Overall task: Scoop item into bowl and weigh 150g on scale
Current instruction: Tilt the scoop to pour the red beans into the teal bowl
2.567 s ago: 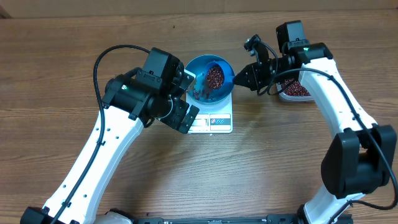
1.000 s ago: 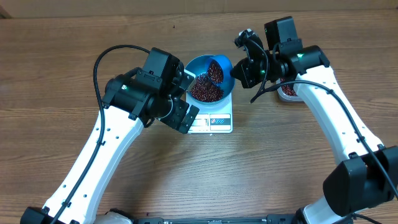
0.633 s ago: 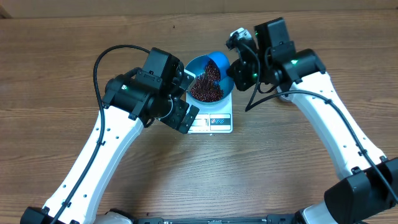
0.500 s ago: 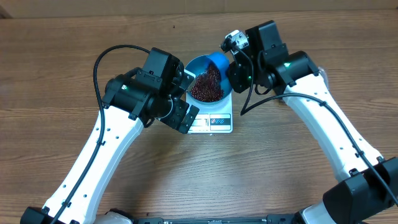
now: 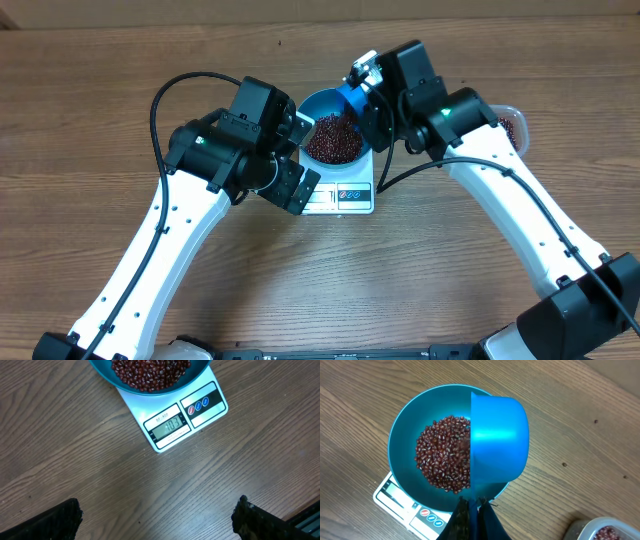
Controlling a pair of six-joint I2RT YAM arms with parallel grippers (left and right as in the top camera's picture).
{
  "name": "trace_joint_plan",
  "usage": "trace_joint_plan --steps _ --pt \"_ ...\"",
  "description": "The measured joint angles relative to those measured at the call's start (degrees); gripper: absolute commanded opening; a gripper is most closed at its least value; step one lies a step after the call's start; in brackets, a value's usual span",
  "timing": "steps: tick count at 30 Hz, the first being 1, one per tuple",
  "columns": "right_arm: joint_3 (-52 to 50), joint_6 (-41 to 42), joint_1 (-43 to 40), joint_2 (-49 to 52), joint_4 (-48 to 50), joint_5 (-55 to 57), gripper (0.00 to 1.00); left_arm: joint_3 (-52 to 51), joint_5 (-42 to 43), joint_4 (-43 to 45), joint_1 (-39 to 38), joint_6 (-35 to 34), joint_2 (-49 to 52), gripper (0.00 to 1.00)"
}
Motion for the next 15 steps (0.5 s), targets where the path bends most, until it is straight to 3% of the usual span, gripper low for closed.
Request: trace_joint_plan --steps 15 --pt "0.0 0.0 4.5 0.0 0.2 9.1 0.04 0.0 0.0 0.0 0.0 0.0 0.0 1.0"
